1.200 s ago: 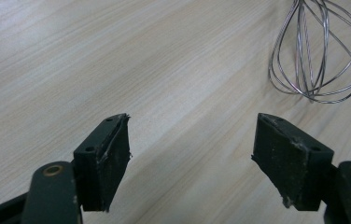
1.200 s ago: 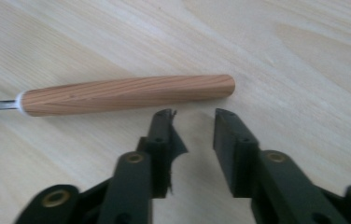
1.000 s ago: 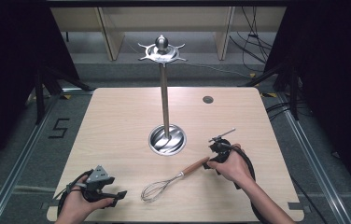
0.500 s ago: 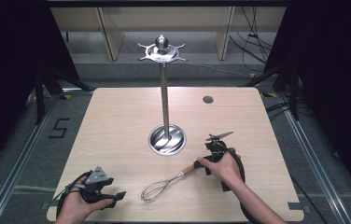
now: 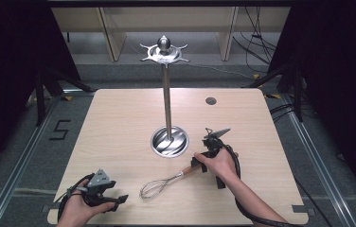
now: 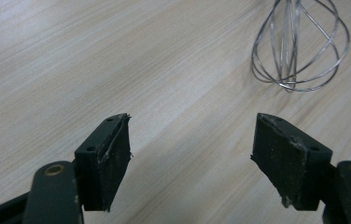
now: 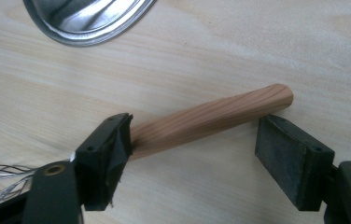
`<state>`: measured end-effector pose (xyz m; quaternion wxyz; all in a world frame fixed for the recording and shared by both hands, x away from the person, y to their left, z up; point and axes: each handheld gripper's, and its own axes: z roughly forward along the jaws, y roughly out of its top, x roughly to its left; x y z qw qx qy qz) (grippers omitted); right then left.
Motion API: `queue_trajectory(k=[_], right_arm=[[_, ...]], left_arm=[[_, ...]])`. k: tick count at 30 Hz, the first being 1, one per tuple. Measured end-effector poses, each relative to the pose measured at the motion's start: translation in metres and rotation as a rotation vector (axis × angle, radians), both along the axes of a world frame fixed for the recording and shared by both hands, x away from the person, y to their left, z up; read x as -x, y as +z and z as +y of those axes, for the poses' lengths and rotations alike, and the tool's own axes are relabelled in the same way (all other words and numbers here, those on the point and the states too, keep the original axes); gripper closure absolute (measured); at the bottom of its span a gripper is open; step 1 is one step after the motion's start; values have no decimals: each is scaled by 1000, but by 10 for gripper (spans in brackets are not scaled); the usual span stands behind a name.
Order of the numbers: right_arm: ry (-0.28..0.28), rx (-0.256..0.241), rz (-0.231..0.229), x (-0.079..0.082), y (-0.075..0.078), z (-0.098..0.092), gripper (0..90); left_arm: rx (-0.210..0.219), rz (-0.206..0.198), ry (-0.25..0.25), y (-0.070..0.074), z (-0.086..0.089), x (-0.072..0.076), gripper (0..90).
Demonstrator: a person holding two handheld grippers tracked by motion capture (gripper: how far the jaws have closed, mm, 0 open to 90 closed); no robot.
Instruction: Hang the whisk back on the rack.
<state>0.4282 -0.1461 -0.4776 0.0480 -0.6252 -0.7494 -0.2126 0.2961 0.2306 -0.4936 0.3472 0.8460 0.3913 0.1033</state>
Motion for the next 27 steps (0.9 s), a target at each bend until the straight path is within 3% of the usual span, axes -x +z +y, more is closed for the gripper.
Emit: queue_trajectory(k=[1, 2, 9, 11, 12, 17, 21, 26, 27], right_arm=[[-6, 3, 36, -1, 1, 1, 262], [6, -5, 16, -3, 0, 2, 258], [-6, -12, 57, -12, -1, 4, 238], [-12, -15, 58, -15, 0, 4, 278], [-34, -7, 33, -17, 1, 4, 280], [-60, -4, 86, -22, -1, 3, 258], [-47, -10, 79, -24, -3, 6, 245], [-26, 25, 69, -27, -3, 12, 248], [-11, 84, 80, -26, -1, 16, 311]], left_arm=[[4, -2, 1, -1, 0, -1, 269], [7, 0, 4, -1, 0, -1, 269], [9, 1, 0, -1, 0, 0, 270], [13, -1, 3, -1, 1, 0, 269], [10, 1, 3, 0, 1, 0, 270], [8, 6, 1, -1, 0, 0, 270], [6, 5, 1, -1, 0, 0, 270], [15, 1, 2, -1, 1, 0, 270], [9, 2, 3, -1, 2, 1, 269]])
